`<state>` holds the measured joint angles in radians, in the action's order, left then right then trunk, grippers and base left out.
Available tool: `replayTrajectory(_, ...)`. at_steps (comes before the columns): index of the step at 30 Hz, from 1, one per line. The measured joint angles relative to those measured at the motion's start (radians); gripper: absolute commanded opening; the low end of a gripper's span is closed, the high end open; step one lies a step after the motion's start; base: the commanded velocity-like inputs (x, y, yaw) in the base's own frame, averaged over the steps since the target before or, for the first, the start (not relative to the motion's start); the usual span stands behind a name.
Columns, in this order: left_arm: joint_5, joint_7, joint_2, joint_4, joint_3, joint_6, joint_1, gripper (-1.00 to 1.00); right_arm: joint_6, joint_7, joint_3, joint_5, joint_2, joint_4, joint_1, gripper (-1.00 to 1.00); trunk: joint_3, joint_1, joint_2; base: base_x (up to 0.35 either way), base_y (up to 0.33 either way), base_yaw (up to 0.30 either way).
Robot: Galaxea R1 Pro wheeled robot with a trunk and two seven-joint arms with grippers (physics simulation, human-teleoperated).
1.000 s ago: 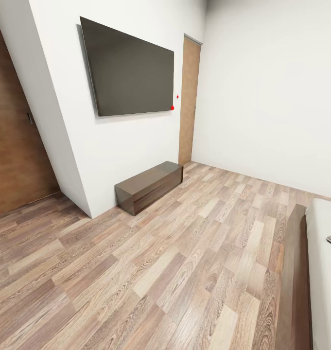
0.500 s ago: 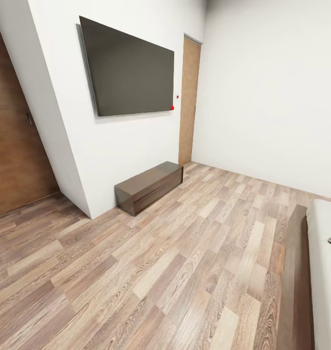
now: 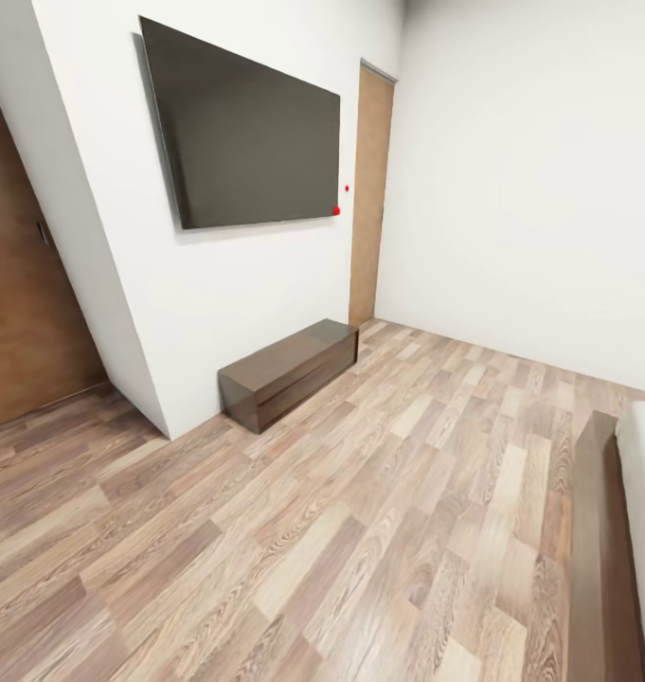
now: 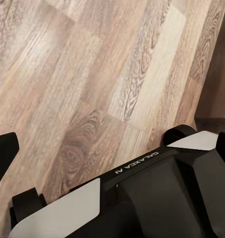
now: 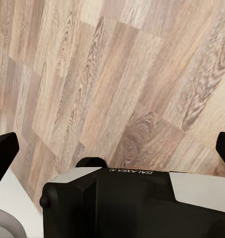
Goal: In the bedroom, move the book from the bed onto either nightstand, and place the two sandals side by side next to the bed.
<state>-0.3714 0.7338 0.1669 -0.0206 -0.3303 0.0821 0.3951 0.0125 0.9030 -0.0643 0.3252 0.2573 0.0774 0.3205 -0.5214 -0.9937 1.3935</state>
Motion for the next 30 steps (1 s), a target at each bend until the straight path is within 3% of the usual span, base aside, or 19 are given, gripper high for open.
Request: replayTrajectory(30, 0.0, 0.0, -0.004, 0.0, 0.0, 0.0, 0.0, 1.0, 0.0, 0.0, 0.0, -0.005, 0.0, 0.0, 0.0, 1.0, 0.0, 0.0, 0.0, 0.333, 0.0, 0.0)
